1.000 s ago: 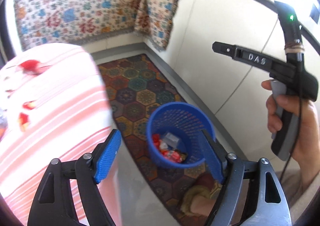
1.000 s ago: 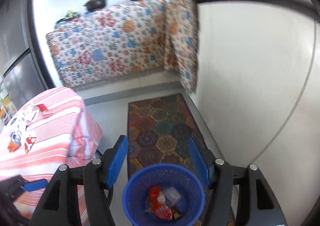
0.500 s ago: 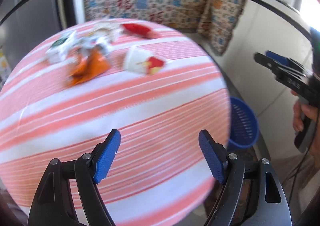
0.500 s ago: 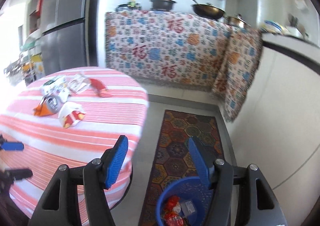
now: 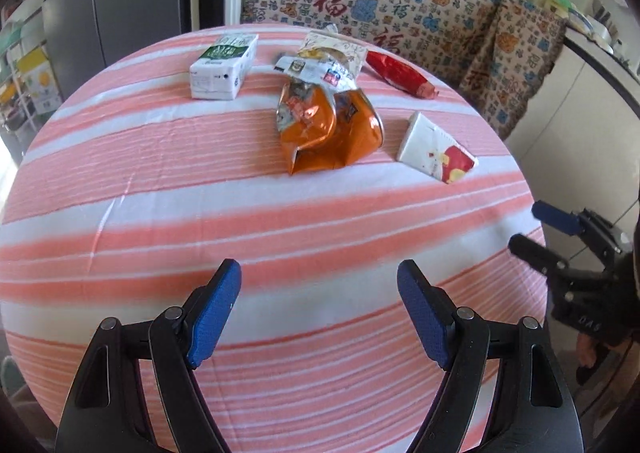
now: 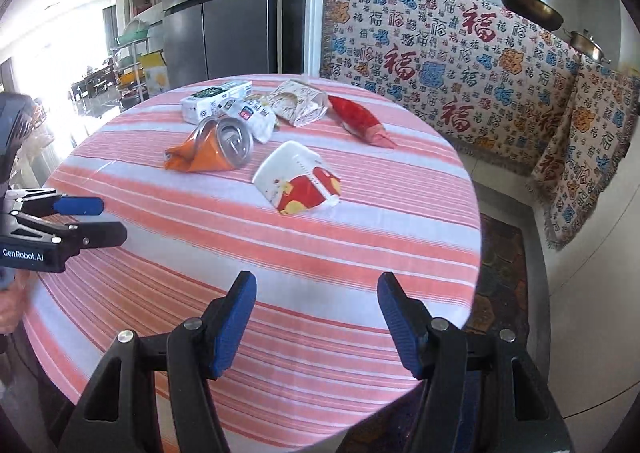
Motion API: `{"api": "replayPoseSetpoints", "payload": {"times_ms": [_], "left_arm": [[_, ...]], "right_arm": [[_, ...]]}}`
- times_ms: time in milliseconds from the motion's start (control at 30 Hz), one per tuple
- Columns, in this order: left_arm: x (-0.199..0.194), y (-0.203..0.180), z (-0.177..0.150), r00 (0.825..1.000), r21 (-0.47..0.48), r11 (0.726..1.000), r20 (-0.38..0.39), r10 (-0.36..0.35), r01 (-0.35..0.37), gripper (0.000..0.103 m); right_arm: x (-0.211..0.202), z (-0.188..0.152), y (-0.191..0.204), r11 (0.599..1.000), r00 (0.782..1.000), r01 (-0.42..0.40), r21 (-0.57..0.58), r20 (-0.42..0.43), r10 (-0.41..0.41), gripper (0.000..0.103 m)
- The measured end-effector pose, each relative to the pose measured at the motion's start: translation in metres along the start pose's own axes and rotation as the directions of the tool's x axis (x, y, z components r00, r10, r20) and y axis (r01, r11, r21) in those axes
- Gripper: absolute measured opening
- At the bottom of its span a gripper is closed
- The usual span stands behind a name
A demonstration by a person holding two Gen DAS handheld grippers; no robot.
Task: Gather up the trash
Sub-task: 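Move both tools back over the table toward the crushed can and paper cup, then grasp the crushed orange can with the left tool while the right tool grasps the paper cup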
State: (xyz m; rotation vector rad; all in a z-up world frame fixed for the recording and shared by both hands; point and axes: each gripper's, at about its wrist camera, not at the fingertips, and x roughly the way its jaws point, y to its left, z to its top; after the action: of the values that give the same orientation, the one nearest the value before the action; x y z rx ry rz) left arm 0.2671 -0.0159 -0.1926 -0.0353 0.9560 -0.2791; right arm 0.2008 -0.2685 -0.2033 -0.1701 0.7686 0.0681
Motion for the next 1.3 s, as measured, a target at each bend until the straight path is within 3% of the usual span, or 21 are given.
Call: {"api": "replayPoseSetpoints", "payload": {"times_ms": [233,400,567,700,867,933,1033,1167,1300], "left_arm": [[0.013,-0.022,0.058,0.999,-0.003,1.0,0.044,-0.005,0.005,0.082],[0.052,-0.036,0.082,0.994,-0.03,0.995,0.051,0.093,-0.092,0.082],[0.065,-0.018,0.073,0.99,-0.05,0.989,0.001,0.141,-0.141,0.081],[0.046,0.007,0.057,0.986,0.005,0.986,-0.019,0.165,-0.165,0.081],[0.021,0.053,0.039,0.969,0.034,0.97,-0.041,0.243,-0.242,0.081],[0.012,0.064,0.034,0.977,0.023,0.978,-0.045,0.207,-0.206,0.081],[0.0,0.056,0.031,0.996,0.039,0.995,-0.025,0.088,-0.087,0.082],[0.003,0.028,0.034,1.0,0.09,0.996,0.001,0.005,-0.005,0.094],[0.025,0.015,0.046,1.0,0.094,0.995,0.004,0.02,-0.021,0.094]], "right_arm": [[0.011,0.005,0.017,0.999,1.0,-0.016,-0.028,-0.004,0.016,0.064],[0.013,0.006,0.014,1.0,1.0,-0.019,-0.016,-0.005,0.019,0.064],[0.008,0.004,0.009,1.0,1.0,-0.017,-0.008,0.003,0.017,0.064],[0.006,0.011,0.004,0.999,0.999,-0.031,0.007,0.018,0.031,0.064],[0.002,0.016,0.008,0.999,0.998,-0.05,0.008,0.036,0.05,0.064],[0.003,0.015,0.013,0.999,0.998,-0.054,-0.005,0.037,0.054,0.064],[0.006,0.013,0.018,0.998,0.998,-0.052,-0.022,0.03,0.053,0.064],[0.01,0.008,0.02,0.999,0.999,-0.041,-0.032,0.014,0.042,0.064],[0.009,0.003,0.018,0.999,1.0,-0.026,-0.032,0.009,0.026,0.064]]}}
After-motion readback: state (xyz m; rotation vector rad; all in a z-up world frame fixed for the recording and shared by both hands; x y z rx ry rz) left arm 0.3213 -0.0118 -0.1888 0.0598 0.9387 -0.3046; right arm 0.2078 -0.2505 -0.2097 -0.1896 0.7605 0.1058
